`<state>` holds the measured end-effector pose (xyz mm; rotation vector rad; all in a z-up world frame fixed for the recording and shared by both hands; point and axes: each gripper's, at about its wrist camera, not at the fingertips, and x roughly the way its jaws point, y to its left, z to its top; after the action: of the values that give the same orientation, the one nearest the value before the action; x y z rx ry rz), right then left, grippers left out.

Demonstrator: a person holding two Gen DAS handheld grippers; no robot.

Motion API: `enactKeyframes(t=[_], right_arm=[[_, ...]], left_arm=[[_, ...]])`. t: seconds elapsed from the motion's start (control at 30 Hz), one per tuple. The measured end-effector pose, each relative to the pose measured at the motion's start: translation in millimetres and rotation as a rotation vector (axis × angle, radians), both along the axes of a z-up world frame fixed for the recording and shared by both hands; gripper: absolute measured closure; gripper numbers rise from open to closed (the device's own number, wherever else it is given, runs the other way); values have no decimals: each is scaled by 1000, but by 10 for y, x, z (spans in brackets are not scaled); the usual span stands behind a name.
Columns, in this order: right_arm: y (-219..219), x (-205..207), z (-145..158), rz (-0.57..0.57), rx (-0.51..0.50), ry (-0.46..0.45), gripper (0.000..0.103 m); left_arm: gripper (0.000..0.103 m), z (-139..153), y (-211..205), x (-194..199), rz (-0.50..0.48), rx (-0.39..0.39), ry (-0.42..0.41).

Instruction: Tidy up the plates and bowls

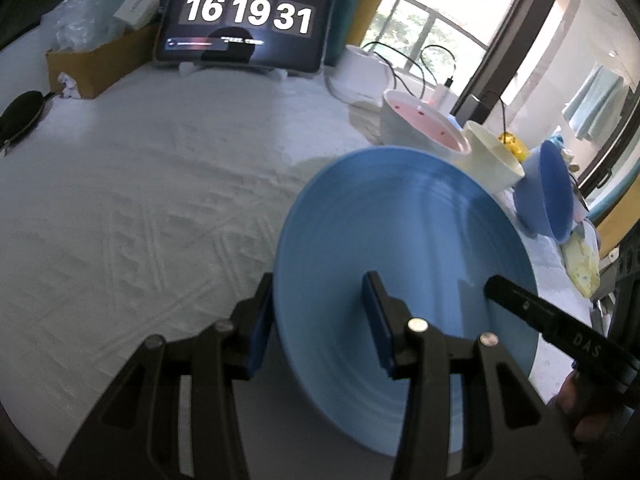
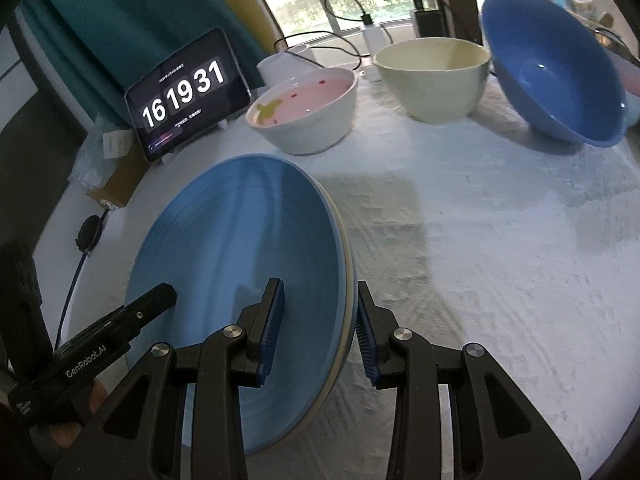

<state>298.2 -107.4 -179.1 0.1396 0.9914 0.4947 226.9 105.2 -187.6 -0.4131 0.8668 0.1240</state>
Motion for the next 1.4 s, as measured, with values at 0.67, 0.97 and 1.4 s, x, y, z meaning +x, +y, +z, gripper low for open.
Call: enactKeyframes(t=[0.67,0.97,1.4], right_arm=[[14,-13,-43,-17,-65,-28,64],[-245,-96,53,-45,-46,-48,64],[-560,-207,211,-75,-11,-84,64]], left_arm=[[57,34,-37,-50,45,153,6],[57,258,-118,-174,78,209,-64],[57,458,-526,-178,4,232,-111]])
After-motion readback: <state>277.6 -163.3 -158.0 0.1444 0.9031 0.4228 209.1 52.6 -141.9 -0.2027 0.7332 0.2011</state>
